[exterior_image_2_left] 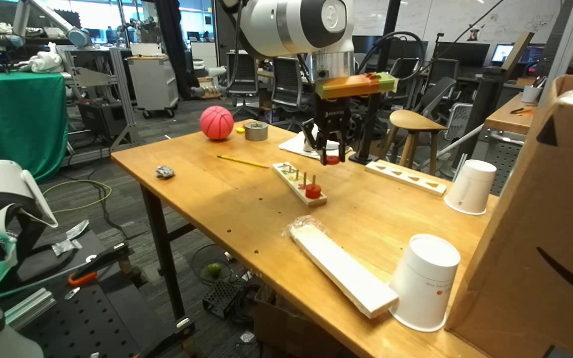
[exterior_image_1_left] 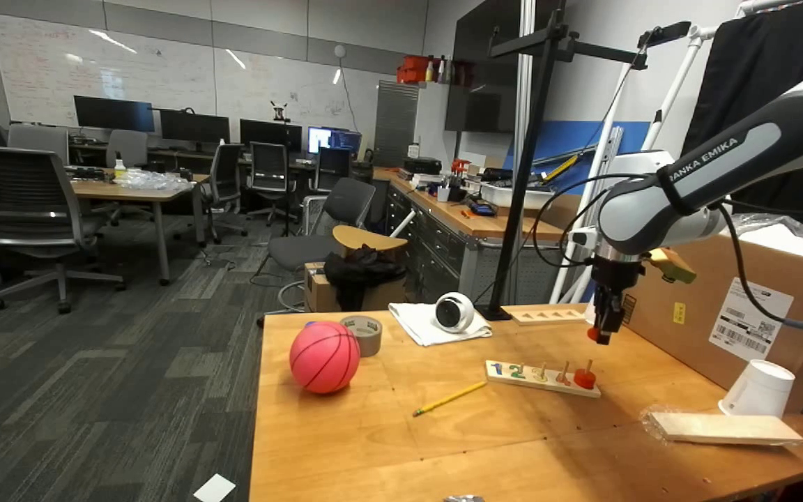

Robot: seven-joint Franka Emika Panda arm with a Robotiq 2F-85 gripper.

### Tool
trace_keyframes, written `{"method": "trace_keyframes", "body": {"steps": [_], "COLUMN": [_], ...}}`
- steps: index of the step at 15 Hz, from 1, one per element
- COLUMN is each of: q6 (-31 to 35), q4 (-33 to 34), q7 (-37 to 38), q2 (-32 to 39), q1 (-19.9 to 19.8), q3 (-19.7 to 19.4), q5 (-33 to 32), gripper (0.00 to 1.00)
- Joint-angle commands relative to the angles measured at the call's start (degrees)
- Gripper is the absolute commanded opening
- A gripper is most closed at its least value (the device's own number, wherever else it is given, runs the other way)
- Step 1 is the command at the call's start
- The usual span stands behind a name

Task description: Place the right and left stacks of orange round blocks in the first right position on the wooden board, respectively.

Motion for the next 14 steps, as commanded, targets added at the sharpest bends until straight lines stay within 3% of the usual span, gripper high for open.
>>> {"method": "trace_keyframes", "body": {"steps": [1, 7, 14], "q6": [1.8, 2.4, 1.5], "q4": [-5.1, -7.9, -5.7], "q7": [1.8, 2.4, 2.9], "q2": [-4.4, -5.0, -2.7], "q1": [0.2, 0.6, 1.4], "q3": [0.0, 0.5, 1.0], "q5": [-0.9, -0.6, -0.6], "gripper": [0.17, 0.17, 0.17]}}
